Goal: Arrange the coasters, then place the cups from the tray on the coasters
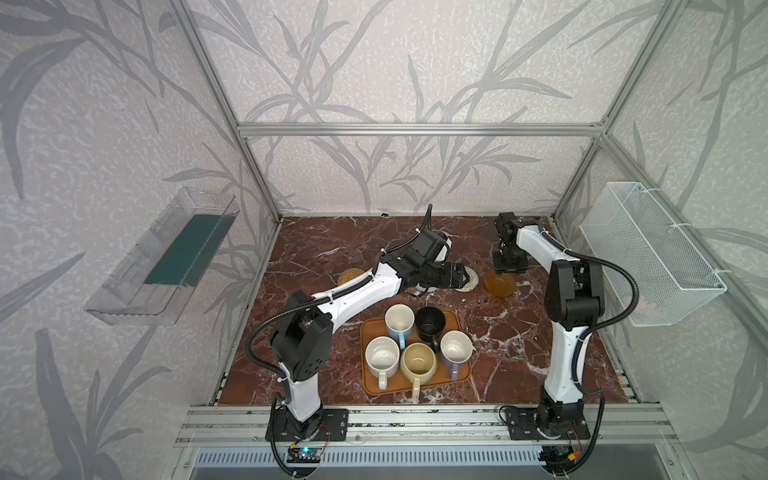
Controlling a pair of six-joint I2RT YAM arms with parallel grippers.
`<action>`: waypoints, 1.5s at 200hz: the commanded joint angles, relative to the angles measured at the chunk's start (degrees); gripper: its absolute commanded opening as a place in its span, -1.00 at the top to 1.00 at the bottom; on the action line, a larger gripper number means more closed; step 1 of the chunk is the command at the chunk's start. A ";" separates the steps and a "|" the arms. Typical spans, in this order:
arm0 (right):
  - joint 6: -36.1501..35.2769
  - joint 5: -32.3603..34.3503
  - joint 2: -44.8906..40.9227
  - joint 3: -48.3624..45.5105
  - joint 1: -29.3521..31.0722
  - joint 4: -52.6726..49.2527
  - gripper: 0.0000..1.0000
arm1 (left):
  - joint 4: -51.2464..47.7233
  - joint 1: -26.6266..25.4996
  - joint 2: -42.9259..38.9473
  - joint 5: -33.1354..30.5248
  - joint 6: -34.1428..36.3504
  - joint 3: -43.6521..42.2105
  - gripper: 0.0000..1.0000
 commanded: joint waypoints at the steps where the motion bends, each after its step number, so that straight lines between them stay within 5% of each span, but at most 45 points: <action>1: 0.22 -1.48 -8.59 -1.52 1.55 -1.42 -0.70 | -1.66 0.62 -5.10 -1.37 0.35 -0.32 -0.87; 8: 0.45 -0.88 -10.82 -2.00 2.22 -1.67 -1.00 | -2.16 0.77 -6.11 -1.55 0.43 -0.34 -0.91; 48: -0.23 -2.15 -23.86 -6.69 7.49 -3.47 -0.98 | -7.10 1.88 -13.60 -2.76 1.04 -2.95 -0.99; 99: 6.06 -22.06 -44.74 -23.95 13.40 5.59 -0.98 | -19.50 2.63 -24.92 -9.15 2.22 -8.47 -0.99; 148: 15.05 -20.79 -54.77 -32.99 28.39 8.93 -0.98 | -26.69 2.64 -31.07 -12.13 1.60 -16.49 -0.70; 183: 19.77 -21.64 -58.18 -38.48 35.78 14.41 -0.98 | -27.87 2.25 -32.80 -12.85 0.15 -21.18 -0.39; 224: 23.42 -21.18 -60.67 -43.14 37.66 19.30 -1.00 | -32.51 -0.21 -30.57 -14.91 -0.76 -21.51 -0.12; 300: 25.30 -20.30 -57.96 -44.86 41.11 21.75 -0.98 | -30.51 -6.48 -25.55 -16.47 -3.23 -21.77 0.03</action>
